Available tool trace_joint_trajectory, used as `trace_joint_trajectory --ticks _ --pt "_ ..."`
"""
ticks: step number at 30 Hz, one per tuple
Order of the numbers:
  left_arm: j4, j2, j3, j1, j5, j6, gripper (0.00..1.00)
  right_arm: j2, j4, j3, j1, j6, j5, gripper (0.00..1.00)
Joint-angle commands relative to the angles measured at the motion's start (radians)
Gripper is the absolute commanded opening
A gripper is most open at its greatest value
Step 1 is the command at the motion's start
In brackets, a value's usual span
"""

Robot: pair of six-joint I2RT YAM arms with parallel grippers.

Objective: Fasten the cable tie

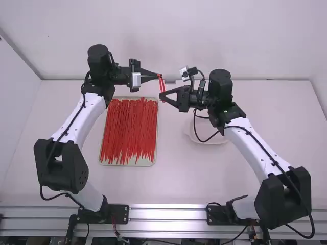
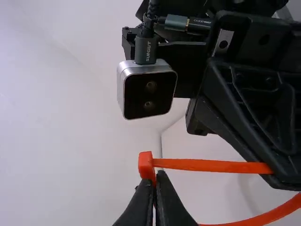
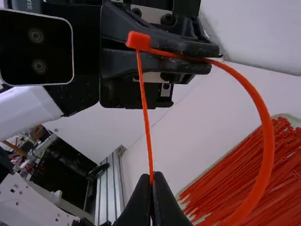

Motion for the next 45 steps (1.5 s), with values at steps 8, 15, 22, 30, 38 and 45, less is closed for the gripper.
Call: trace_joint_trajectory --ticks 8,15,22,30,38,45 --pt "-0.001 -0.006 0.018 -0.013 0.052 0.008 0.02 0.003 0.055 0.024 0.000 0.049 0.006 0.00" --pt "-0.001 -0.006 0.018 -0.028 0.037 0.008 0.03 0.003 0.079 0.024 0.014 0.059 0.022 0.00" --pt "-0.042 -0.006 0.018 -0.040 0.039 0.029 0.02 0.001 0.122 0.024 -0.002 0.085 0.029 0.00" --pt "-0.074 -0.006 0.018 -0.031 0.101 0.061 0.02 0.001 0.151 0.024 -0.002 0.111 0.045 0.00" --pt "-0.114 -0.006 0.018 -0.034 0.108 0.085 0.02 0.001 0.178 0.024 -0.036 0.137 0.040 0.00" --pt "-0.114 -0.006 0.018 -0.035 0.148 0.089 0.02 0.001 0.186 0.024 -0.042 0.137 0.051 0.00"
